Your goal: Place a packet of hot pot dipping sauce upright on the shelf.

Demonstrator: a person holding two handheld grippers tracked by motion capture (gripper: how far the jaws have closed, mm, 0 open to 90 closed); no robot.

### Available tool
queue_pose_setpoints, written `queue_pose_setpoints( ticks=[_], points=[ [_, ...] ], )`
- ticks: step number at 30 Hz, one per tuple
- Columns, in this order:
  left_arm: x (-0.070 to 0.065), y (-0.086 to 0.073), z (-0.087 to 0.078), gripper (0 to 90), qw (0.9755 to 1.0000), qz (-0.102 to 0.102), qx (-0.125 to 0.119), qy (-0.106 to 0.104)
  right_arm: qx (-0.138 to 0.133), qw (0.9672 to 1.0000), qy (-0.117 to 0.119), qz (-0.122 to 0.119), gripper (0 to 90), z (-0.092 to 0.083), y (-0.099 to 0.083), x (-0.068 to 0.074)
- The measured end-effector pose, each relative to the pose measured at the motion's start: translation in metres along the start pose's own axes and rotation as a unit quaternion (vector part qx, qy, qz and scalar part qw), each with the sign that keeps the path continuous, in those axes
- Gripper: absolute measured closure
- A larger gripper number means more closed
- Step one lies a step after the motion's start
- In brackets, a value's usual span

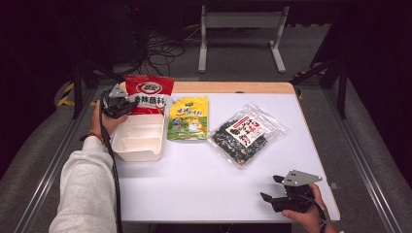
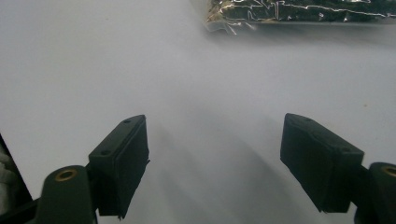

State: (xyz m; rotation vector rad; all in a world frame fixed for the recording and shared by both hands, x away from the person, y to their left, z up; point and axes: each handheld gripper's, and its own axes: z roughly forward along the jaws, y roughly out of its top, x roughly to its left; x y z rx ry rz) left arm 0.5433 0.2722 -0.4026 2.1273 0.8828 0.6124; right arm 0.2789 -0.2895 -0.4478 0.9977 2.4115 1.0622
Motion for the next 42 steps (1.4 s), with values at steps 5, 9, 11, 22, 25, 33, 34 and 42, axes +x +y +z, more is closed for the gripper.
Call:
queue_pose_setpoints(
  ticks=[5,9,11,22,25,33,34,42],
  points=[
    [-0.001,0.001,0.001,88.6,0.9999,0.003,0.011,-0.004,-0.002,1.0,0.003,0.0,23.7,0.0,0.0,-0.001],
    [-0.002,0.002,0.002,88.3,0.9999,0.004,0.009,-0.009,-0.002,1.0,0.004,-0.001,23.7,0.0,0.0,-0.001],
    [-0.002,0.001,0.002,87.1,0.9999,-0.002,0.007,-0.009,-0.004,1.0,0.006,0.0,23.7,0.0,0.001,-0.002],
    [0.001,-0.001,-0.012,72.8,0.999,-0.022,-0.035,-0.015,-0.003,0.9999,0.013,0.005,23.7,0.004,0.004,-0.007],
    [-0.001,-0.001,-0.011,88.8,0.9997,-0.009,-0.019,-0.014,0.001,0.9999,0.016,0.003,23.7,0.006,0.004,-0.007],
    [-0.006,0.001,-0.004,89.3,0.9998,0.008,0.017,0.008,0.007,0.9997,0.022,0.001,23.7,0.01,0.004,-0.005],
    [-0.007,0.002,-0.003,89.2,0.9996,0.012,0.022,0.011,0.008,0.9997,0.022,0.001,23.7,0.01,0.004,-0.005],
    [-0.007,-0.001,-0.011,79.0,0.9998,-0.013,-0.007,0.016,0.003,0.9998,0.018,0.006,24.1,0.008,0.004,-0.008]
  ],
)
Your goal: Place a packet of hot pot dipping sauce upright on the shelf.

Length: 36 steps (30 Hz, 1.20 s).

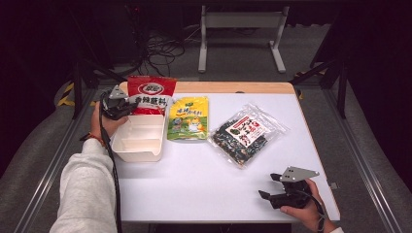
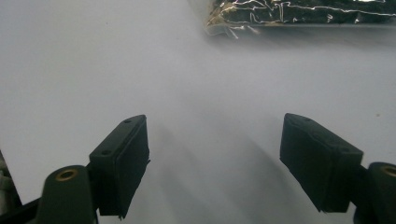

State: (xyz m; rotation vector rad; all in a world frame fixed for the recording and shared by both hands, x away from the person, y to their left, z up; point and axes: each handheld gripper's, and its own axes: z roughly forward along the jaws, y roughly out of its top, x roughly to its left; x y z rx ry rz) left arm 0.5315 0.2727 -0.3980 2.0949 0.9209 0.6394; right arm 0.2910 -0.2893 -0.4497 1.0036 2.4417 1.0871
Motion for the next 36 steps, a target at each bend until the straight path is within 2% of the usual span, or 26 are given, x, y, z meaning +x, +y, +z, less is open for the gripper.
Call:
queue_pose_setpoints(
  ticks=[3,6,7,10,12,13,15,16,19,21,25,27,28,30,33,36],
  points=[
    [0.0,0.0,-0.013,76.5,0.9998,-0.004,-0.019,0.002,-0.005,1.0,-0.005,0.006,24.7,-0.002,0.0,-0.005],
    [-0.003,0.001,-0.031,73.2,0.9984,-0.013,-0.055,0.003,-0.009,0.9998,-0.013,0.012,25.1,-0.003,-0.001,-0.01],
    [-0.005,0.001,-0.035,72.0,0.9983,-0.013,-0.057,0.005,-0.011,0.9997,-0.013,0.017,25.3,-0.004,-0.002,-0.013],
    [-0.017,0.001,-0.05,68.4,0.9974,-0.003,-0.072,0.006,-0.02,0.9991,-0.021,0.03,25.7,-0.006,-0.002,-0.02],
    [-0.027,-0.001,-0.06,66.4,0.9969,0.009,-0.078,0.004,-0.031,0.9985,-0.016,0.042,26.4,-0.008,-0.001,-0.025],
    [-0.027,-0.001,-0.06,65.8,0.9969,0.009,-0.078,0.004,-0.034,0.9982,-0.019,0.045,26.5,-0.009,-0.001,-0.028],
    [-0.04,-0.004,-0.07,64.0,0.9961,0.006,-0.087,0.005,-0.037,0.9978,-0.021,0.05,26.5,-0.009,-0.001,-0.03],
    [-0.048,-0.006,-0.079,61.8,0.9951,0.006,-0.099,-0.001,-0.04,0.9973,-0.021,0.058,26.5,-0.01,0.0,-0.033],
    [-0.066,-0.013,-0.097,53.3,0.9933,0.003,-0.115,-0.002,-0.049,0.9959,-0.034,0.068,26.7,-0.012,0.002,-0.044],
    [-0.078,-0.018,-0.109,49.5,0.9926,0.003,-0.121,-0.001,-0.057,0.995,-0.038,0.073,27.2,-0.013,0.003,-0.05],
    [-0.106,-0.034,-0.127,44.8,0.9914,0.017,-0.13,-0.009,-0.069,0.992,-0.045,0.096,27.7,-0.014,0.005,-0.063],
    [-0.115,-0.04,-0.13,43.8,0.9917,0.027,-0.125,-0.011,-0.075,0.9908,-0.046,0.102,27.9,-0.013,0.008,-0.069],
    [-0.115,-0.04,-0.13,43.0,0.9917,0.027,-0.125,-0.011,-0.076,0.9907,-0.047,0.103,28.6,-0.012,0.009,-0.071],
    [-0.126,-0.047,-0.134,42.2,0.9922,0.034,-0.12,-0.013,-0.075,0.9906,-0.051,0.102,29.0,-0.01,0.011,-0.074],
    [-0.136,-0.054,-0.14,39.8,0.9918,0.035,-0.121,-0.022,-0.068,0.9903,-0.053,0.109,28.8,-0.004,0.016,-0.082],
    [-0.145,-0.061,-0.143,38.1,0.9905,0.02,-0.131,-0.038,-0.063,0.9896,-0.053,0.118,28.1,0.003,0.022,-0.09]
  ],
)
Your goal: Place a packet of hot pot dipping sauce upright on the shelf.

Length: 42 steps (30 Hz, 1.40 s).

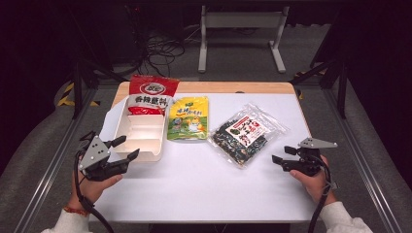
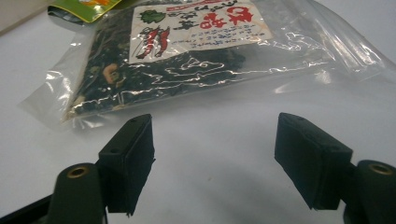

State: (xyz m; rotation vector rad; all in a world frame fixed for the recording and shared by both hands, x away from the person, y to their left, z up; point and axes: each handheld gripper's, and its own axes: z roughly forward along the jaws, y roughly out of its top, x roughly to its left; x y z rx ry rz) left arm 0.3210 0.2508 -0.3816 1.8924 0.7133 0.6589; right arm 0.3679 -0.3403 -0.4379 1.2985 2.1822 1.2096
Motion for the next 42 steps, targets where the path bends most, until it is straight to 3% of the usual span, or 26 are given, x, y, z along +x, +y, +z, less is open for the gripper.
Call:
queue_pose_setpoints(
  ticks=[1,3,6,7,11,18,24,35,38,42],
  points=[
    [0.0,0.0,0.0,37.7,1.0,0.0,0.0,0.0,0.002,1.0,-0.001,0.0,28.0,0.003,0.002,-0.002],
    [-0.015,-0.01,0.001,36.1,0.9998,-0.012,0.002,-0.013,0.006,0.9999,-0.005,0.011,27.8,0.008,0.005,-0.008],
    [-0.025,-0.014,0.003,34.7,0.9996,0.002,0.016,-0.021,0.017,0.9997,-0.005,0.018,27.2,0.015,0.008,-0.013],
    [-0.034,-0.017,0.004,34.5,0.9994,0.0,0.018,-0.029,0.017,0.9997,-0.005,0.02,27.2,0.017,0.009,-0.014],
    [-0.051,-0.025,0.011,33.1,0.9984,-0.004,0.029,-0.048,0.034,0.9992,0.0,0.02,25.5,0.029,0.012,-0.016],
    [-0.072,-0.042,0.033,31.5,0.9933,0.003,0.08,-0.084,0.053,0.9983,0.013,0.019,23.6,0.04,0.017,-0.015],
    [-0.079,-0.042,0.038,30.6,0.9918,0.016,0.085,-0.094,0.052,0.9974,0.027,0.042,20.7,0.047,0.023,-0.018],
    [-0.081,-0.044,0.047,28.5,0.9889,0.019,0.1,-0.109,0.045,0.9941,0.061,0.078,18.1,0.063,0.032,-0.014],
    [-0.082,-0.044,0.048,28.2,0.9885,0.021,0.1,-0.112,0.049,0.994,0.06,0.077,21.2,0.068,0.034,-0.006],
    [-0.083,-0.044,0.049,28.2,0.9876,0.024,0.101,-0.118,0.055,0.994,0.061,0.073,32.5,0.074,0.037,0.005]
  ],
)
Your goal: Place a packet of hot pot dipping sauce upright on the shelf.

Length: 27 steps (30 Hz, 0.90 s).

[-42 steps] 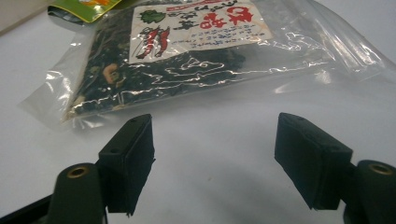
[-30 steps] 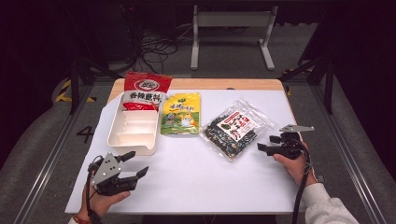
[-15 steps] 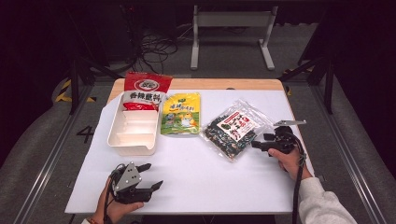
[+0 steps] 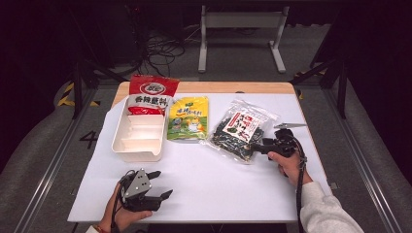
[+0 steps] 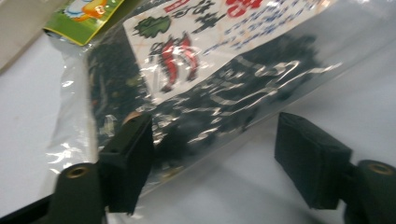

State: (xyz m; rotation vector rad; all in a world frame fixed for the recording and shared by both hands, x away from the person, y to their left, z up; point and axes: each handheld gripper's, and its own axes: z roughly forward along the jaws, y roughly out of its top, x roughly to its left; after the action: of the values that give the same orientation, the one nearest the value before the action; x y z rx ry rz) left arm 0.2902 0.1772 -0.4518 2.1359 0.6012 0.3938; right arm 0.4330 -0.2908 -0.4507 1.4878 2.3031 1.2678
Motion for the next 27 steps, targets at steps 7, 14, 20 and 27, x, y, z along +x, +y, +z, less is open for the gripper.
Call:
queue_pose_setpoints(
  ticks=[7,14,20,27],
  points=[
    [-0.002,0.001,0.002,28.2,1.0,0.007,0.005,-0.005,-0.003,0.9995,0.024,0.018,54.6,0.006,0.001,0.004],
    [-0.001,0.001,0.003,27.8,0.9999,0.008,0.008,-0.01,-0.01,0.9996,0.027,0.003,90.0,0.003,-0.001,0.004],
    [-0.002,0.001,0.004,27.4,0.9998,0.009,0.007,-0.014,-0.002,0.9995,0.03,-0.012,72.3,-0.002,0.0,0.012],
    [-0.001,0.001,0.002,27.0,0.9998,0.01,0.007,-0.015,0.004,0.997,0.041,-0.065,62.0,-0.018,-0.009,0.038]
  ],
)
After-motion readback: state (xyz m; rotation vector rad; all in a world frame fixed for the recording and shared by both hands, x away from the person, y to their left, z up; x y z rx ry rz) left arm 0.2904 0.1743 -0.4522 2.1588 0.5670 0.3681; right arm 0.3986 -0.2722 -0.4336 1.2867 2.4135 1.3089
